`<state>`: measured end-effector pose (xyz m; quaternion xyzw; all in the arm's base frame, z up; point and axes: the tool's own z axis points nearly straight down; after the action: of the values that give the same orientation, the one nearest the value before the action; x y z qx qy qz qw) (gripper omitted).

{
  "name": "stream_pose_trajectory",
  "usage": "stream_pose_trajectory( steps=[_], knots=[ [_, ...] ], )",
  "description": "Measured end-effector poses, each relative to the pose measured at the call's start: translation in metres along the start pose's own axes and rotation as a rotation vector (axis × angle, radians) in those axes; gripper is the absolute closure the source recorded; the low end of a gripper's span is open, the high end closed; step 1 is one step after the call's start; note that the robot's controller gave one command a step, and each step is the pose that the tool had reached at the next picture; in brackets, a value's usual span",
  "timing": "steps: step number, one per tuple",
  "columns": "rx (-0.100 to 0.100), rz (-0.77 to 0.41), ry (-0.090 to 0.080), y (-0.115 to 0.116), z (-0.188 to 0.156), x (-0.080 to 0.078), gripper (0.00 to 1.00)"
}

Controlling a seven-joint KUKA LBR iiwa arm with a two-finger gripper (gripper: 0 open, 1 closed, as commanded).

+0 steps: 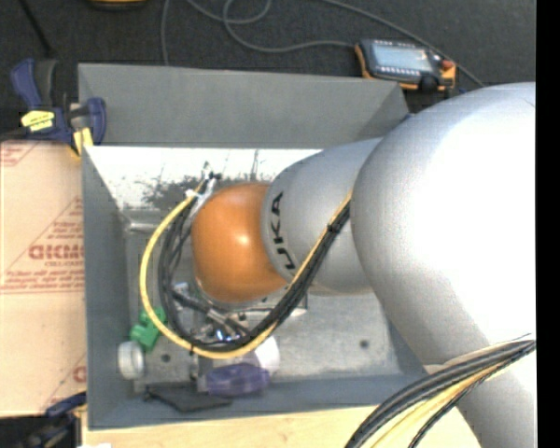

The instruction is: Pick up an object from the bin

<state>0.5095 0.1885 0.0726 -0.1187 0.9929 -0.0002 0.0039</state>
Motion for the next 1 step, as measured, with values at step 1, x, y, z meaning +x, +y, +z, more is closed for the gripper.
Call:
stream_pose_trajectory(
  steps=[1],
  knots=[
    [-0.001,-0.051,0.006,0.0136,-0.0007,-0.0332,0.00]
  ],
)
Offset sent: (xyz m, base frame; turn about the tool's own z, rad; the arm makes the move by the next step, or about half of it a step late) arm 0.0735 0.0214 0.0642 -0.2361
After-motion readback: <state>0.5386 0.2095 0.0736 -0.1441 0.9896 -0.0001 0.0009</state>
